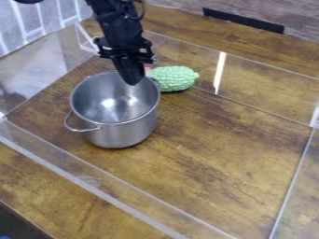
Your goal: Move the pink spoon to the right
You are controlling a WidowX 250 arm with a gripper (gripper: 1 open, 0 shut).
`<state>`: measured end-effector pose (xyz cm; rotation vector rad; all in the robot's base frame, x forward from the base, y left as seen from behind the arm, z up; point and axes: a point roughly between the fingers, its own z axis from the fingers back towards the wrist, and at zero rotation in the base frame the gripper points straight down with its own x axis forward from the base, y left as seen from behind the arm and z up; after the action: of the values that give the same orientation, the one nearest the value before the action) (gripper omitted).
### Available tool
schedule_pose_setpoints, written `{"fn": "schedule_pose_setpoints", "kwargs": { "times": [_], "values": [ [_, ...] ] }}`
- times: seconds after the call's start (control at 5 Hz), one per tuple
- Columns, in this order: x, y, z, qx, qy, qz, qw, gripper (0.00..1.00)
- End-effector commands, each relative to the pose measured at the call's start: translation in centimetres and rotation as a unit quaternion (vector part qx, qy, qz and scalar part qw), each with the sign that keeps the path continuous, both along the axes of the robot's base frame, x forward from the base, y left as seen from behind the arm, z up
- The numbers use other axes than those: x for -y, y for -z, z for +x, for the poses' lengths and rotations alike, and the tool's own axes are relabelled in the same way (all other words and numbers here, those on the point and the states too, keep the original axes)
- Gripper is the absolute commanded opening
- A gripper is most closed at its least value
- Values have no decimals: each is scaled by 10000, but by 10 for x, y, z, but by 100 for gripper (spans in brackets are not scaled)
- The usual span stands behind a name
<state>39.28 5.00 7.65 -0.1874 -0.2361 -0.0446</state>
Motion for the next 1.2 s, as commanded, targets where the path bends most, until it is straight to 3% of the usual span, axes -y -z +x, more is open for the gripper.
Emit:
{"fn": "schedule_pose_setpoints", "kwargs": {
  "times": [0.0, 0.6, 1.0],
  "values": [
    [-15, -21, 8, 229, -87, 73, 9997, 0],
    [-35, -13, 4, 36, -167, 65, 9998, 0],
    [-29, -14, 2, -65, -507, 34, 9987, 0]
  ]
}}
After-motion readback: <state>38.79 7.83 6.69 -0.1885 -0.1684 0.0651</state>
